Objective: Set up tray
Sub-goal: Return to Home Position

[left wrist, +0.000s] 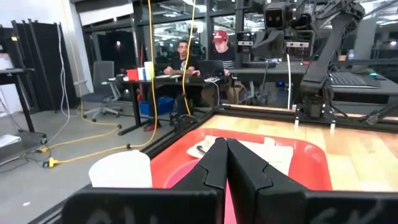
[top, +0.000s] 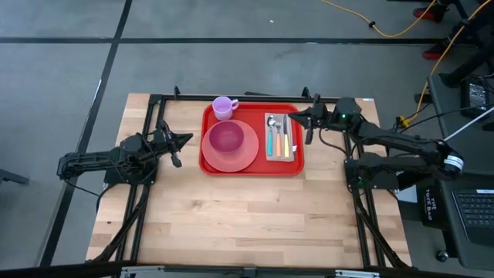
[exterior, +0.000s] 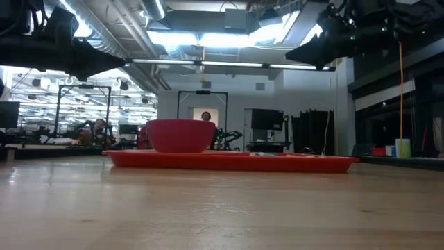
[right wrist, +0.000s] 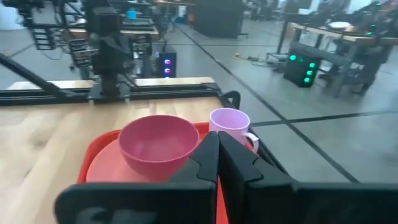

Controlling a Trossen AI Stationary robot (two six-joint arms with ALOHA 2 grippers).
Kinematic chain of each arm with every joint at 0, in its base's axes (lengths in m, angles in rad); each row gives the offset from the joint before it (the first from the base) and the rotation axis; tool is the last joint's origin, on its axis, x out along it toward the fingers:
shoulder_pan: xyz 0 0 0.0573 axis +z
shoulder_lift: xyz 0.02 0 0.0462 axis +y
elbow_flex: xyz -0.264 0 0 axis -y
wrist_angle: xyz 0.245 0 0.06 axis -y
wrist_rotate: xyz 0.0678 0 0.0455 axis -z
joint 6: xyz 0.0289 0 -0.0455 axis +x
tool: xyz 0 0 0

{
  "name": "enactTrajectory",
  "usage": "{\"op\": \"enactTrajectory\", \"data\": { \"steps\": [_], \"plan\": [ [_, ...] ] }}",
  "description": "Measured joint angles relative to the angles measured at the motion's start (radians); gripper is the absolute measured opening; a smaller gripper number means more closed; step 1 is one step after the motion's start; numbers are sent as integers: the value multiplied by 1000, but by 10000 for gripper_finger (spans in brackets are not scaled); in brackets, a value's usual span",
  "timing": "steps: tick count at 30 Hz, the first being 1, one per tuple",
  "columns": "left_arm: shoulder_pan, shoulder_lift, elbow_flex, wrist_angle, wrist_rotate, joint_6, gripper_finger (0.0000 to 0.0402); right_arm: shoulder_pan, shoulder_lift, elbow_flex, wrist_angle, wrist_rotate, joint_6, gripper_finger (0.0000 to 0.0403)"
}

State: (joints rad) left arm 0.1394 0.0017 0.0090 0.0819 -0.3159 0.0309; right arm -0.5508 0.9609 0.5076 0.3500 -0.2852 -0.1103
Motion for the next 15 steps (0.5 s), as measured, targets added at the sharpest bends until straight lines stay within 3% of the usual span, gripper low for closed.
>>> {"op": "enactTrajectory", "data": {
  "steps": [3,8,15],
  "plan": [
    [0,0,0,-7,-6,-3,3,-52,-15,0,-41,-72,-12,8],
    [0,3,0,-7,-6,-4,8,-118,-58,-76,-16,-82,-53,8],
    [0,3,0,-4,-4,-2,6,-160,-113,-277,225,-86,-39,8]
  ]
}}
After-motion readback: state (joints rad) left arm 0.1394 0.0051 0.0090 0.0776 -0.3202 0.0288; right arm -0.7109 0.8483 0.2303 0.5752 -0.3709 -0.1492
